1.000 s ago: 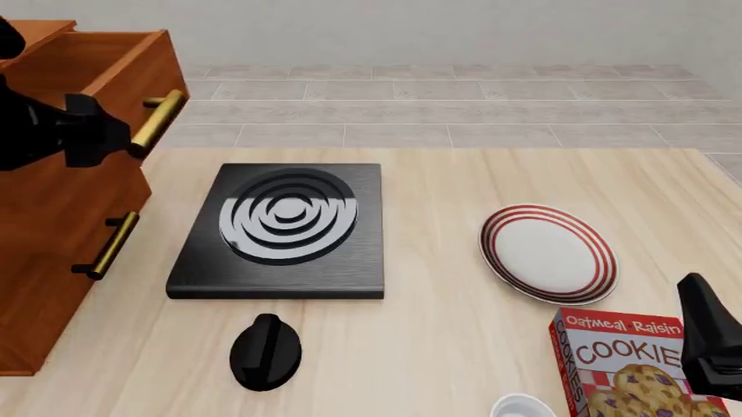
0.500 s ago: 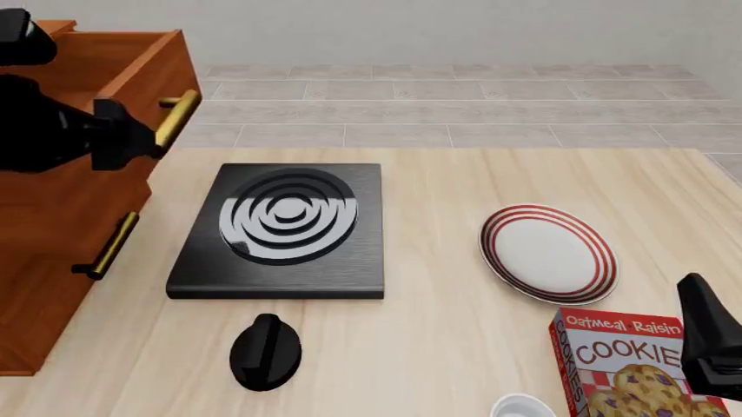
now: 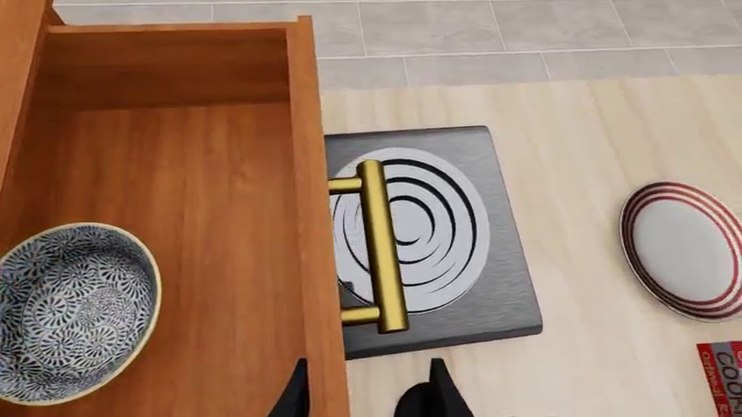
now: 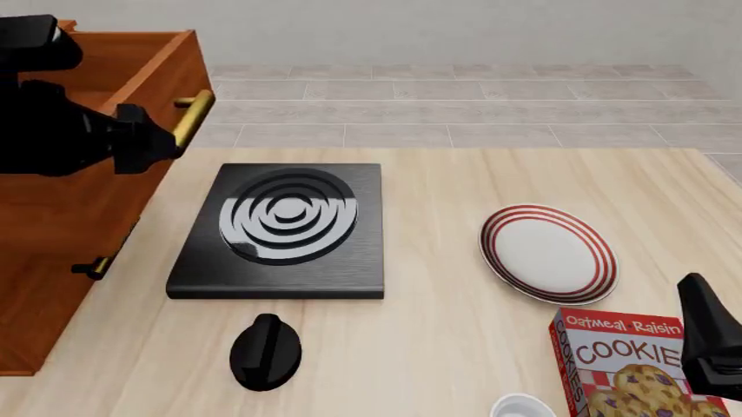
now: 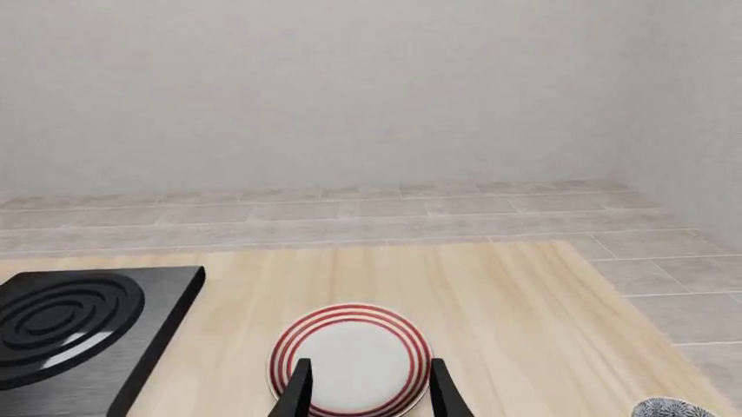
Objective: Pick the akita bowl in the top layer of the wooden cabinet and place it on the plate.
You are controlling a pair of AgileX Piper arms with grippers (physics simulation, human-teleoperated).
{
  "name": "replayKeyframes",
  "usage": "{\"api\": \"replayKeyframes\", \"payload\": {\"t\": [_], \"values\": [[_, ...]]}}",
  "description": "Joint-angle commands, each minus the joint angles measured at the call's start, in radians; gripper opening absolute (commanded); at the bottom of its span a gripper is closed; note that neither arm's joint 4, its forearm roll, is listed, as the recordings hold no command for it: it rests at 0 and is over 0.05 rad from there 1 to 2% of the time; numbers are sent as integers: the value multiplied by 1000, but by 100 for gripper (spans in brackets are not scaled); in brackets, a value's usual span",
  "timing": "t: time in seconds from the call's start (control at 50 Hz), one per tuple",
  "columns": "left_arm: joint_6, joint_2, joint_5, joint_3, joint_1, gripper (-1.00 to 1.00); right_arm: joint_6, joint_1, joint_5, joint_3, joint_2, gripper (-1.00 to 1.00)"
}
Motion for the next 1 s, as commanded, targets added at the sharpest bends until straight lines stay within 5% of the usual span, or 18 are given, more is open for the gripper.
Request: {"api": "replayKeyframes", "payload": {"t": [0.02,1.0], "values": [[17,47,-1,17,-47,100,-1,0,-1,0,0,100],[1,67,10,-38,-113,100,4,-6,-2,-2,0,100]]}}
